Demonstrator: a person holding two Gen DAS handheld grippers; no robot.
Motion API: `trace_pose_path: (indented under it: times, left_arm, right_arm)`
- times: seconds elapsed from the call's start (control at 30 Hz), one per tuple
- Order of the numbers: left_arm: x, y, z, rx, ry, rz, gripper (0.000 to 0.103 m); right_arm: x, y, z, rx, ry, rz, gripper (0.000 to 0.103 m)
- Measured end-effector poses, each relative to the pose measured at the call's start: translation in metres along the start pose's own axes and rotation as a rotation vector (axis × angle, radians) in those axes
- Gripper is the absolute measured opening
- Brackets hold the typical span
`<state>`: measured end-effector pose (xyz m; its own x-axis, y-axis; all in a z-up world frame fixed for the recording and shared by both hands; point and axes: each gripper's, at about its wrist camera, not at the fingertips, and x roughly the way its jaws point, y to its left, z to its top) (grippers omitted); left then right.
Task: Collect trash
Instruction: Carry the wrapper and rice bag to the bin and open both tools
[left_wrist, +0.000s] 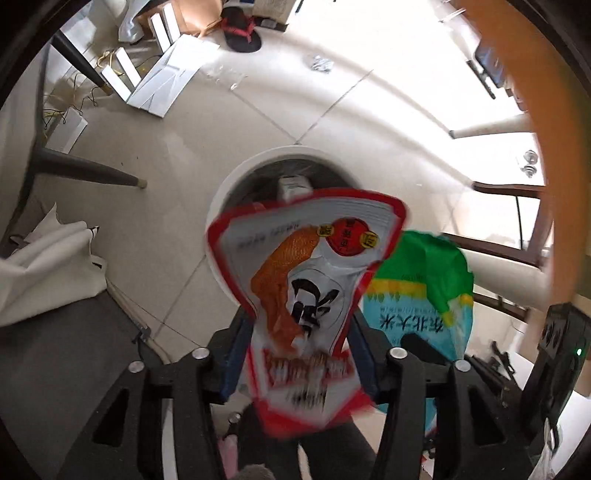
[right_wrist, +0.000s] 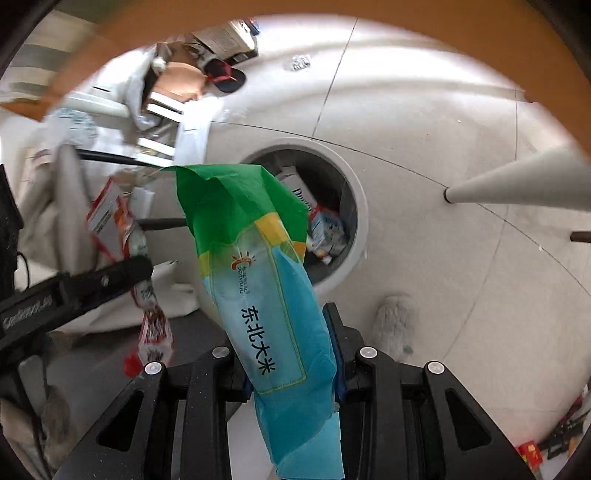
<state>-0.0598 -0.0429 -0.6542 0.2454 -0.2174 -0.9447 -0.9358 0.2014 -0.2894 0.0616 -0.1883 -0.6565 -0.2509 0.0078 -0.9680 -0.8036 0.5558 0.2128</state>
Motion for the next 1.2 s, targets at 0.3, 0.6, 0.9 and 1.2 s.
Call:
trace_pose_path:
  times: [0.3, 0.6, 0.9, 1.2]
  left_arm:
    - [0.022, 0.029, -0.007, -0.042, -0.051, 0.155, 0.102]
    - [-0.009, 0.021, -0.033, -0.008, -0.15, 0.271, 0.102]
    - [-0.047, 0.011, -0.053, -0.035, -0.157, 0.272, 0.102]
    - [-0.11, -0.002, -0.09, -0.049, -0.154, 0.274, 0.102]
  right_arm:
    - [0.062, -0.008, 0.04, -0.041, -0.009, -0.062, 0.082]
    - [0.028, 0.006, 0.03, -0.114, -0.069, -0.211, 0.1]
    - [-0.016, 0.007, 0.015, -0.116, -0.094, -0.244, 0.1]
    - [-0.089, 0.023, -0.008, -0.139, -0.106, -0.236, 0.1]
